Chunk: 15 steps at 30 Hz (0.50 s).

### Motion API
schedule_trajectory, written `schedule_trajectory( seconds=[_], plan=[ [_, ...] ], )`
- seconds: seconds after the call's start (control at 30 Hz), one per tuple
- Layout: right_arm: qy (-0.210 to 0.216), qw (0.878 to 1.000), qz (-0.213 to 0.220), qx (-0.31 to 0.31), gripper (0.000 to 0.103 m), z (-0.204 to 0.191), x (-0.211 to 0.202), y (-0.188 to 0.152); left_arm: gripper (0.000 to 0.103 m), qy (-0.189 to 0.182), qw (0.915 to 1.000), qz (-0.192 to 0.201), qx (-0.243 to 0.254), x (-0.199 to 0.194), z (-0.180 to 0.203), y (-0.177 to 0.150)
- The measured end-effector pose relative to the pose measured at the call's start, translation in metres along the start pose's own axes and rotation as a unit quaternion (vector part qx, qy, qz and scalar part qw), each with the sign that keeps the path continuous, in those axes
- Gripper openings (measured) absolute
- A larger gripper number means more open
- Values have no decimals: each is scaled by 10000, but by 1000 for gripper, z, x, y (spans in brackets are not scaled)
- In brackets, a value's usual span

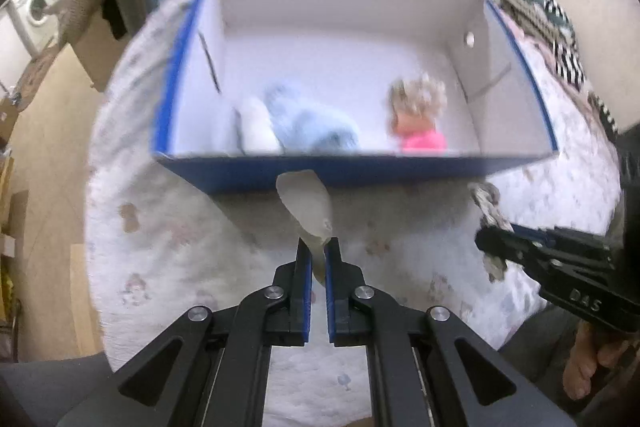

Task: Organize soft objects
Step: 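Carry the scrunchie and translucent piece into the box and open both grippers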

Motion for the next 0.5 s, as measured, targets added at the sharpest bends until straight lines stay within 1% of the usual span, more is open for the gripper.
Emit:
schedule_trajectory(
  seconds=[0.03, 0.1, 0.27, 0.37, 0.5],
  plan=[
    [114, 9999, 82, 22, 19, 1, -7, 0, 6, -1, 10000, 81, -22, -1, 0, 2],
    [297, 9993, 228, 63, 19, 4, -19, 0, 6, -11, 9997, 233, -57, -17, -4, 2],
    [682, 9957, 600, 167, 19, 11, -48, -3, 6, -43, 9987, 496, -110, -42, -7, 2],
    [841, 9925, 851, 233, 19, 12, -63, 0, 6, 47, 9970, 773, 26, -54, 2, 5],
    [929, 9875, 1231, 328, 19, 20, -85, 5, 6, 155, 9941, 1066, 159, -67, 11, 20]
  ],
)
Point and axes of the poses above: each gripper's, at about its wrist camera, not at the fingertips, and x roughly the way its jaws point, z to its right, y to its top, the point moved 2 cm from there along x, roughly the way its jaws point, and after that the axes turned 12 degrees about -y, right-handed, at the moved point
